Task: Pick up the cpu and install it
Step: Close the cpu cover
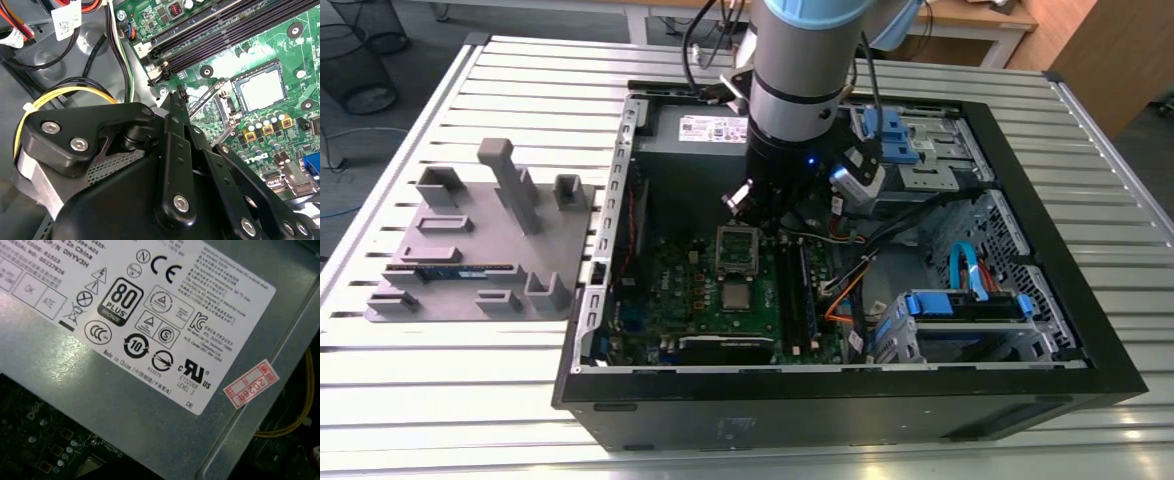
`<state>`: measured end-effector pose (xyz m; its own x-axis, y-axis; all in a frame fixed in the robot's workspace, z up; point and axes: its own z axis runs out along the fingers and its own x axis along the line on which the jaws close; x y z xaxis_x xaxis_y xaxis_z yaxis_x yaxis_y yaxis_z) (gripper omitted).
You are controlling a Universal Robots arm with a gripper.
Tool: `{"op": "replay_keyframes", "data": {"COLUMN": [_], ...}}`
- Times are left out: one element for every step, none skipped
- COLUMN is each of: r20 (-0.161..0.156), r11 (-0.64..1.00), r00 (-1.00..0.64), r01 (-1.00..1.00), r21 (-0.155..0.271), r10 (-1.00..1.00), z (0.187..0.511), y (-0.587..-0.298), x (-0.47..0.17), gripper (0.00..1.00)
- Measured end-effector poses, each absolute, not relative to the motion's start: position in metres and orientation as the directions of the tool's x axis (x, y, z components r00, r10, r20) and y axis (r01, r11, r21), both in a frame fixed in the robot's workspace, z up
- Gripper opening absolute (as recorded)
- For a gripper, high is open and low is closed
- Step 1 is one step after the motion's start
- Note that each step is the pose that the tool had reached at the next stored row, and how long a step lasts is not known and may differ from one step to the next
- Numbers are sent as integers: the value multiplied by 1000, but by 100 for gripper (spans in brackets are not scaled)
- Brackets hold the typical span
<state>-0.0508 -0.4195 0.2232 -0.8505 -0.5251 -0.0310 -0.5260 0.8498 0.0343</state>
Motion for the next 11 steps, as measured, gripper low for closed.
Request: {"op": "replay_keyframes", "data": {"r20": [-31, -31, -32, -32, -33, -33, -34, -34, -34, -35, -36], "r11": [850, 850, 850, 850, 850, 850, 849, 849, 849, 849, 849], "r00": [-851, -850, -851, -850, -850, -850, -850, -850, -850, -850, -850], "r01": [-526, -526, -526, -526, -526, -526, -526, -526, -527, -527, -527], "r21": [35, 35, 36, 36, 37, 38, 39, 39, 40, 41, 42], "r10": [-525, -525, -525, -525, -525, -525, -525, -525, -525, -526, -526], "z": [224, 224, 225, 226, 226, 227, 228, 228, 229, 229, 230], "y": [-420, -420, -419, -419, -419, -419, -419, -419, -419, -419, -419], "x": [-51, -51, -51, -51, -51, -51, -51, -51, -51, -51, -51], "gripper": [11, 11, 11, 11, 11, 11, 11, 11, 11, 11, 11]}}
